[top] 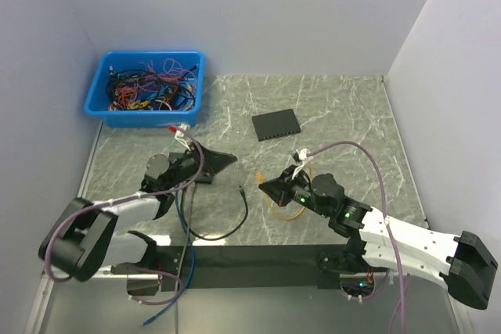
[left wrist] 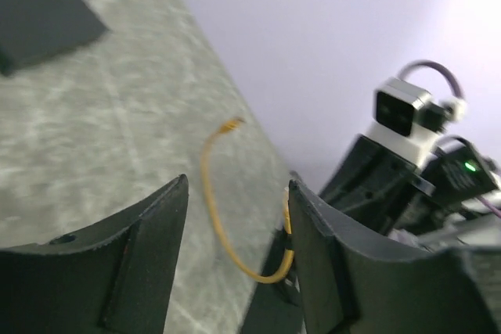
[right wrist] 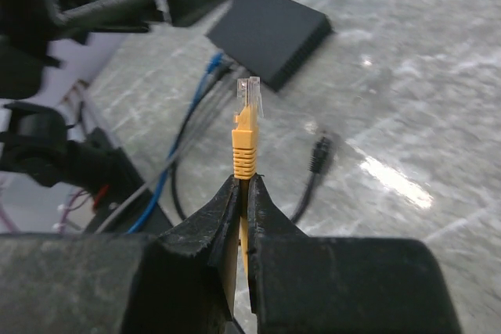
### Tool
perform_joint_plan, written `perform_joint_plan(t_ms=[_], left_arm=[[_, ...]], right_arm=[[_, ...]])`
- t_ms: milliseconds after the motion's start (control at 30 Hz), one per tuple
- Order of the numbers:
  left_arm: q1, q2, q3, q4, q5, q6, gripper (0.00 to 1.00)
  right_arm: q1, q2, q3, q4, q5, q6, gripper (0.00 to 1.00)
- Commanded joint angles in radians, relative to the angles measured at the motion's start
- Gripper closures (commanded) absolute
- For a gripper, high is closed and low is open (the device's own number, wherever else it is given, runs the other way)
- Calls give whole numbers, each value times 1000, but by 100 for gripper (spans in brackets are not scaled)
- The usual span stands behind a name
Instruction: Insert the plug into the switch port
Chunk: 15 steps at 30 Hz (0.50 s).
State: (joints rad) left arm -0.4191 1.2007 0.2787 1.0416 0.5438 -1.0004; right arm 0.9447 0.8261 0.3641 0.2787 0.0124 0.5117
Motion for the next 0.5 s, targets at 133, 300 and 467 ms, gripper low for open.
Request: perform_joint_plan(t_ms=[133,300,467], left_arm=[[-83,228,-3,667,165,-230,42],[-109,344,27,815,173,-314,48],[-135,275,31,616,87,-210,45]], right_arm=[[-20,-31,-40,180,-135,4,100],[-23,-18,-27,149,-73,7,100],[-23,48,68,-53,136,-1,100]])
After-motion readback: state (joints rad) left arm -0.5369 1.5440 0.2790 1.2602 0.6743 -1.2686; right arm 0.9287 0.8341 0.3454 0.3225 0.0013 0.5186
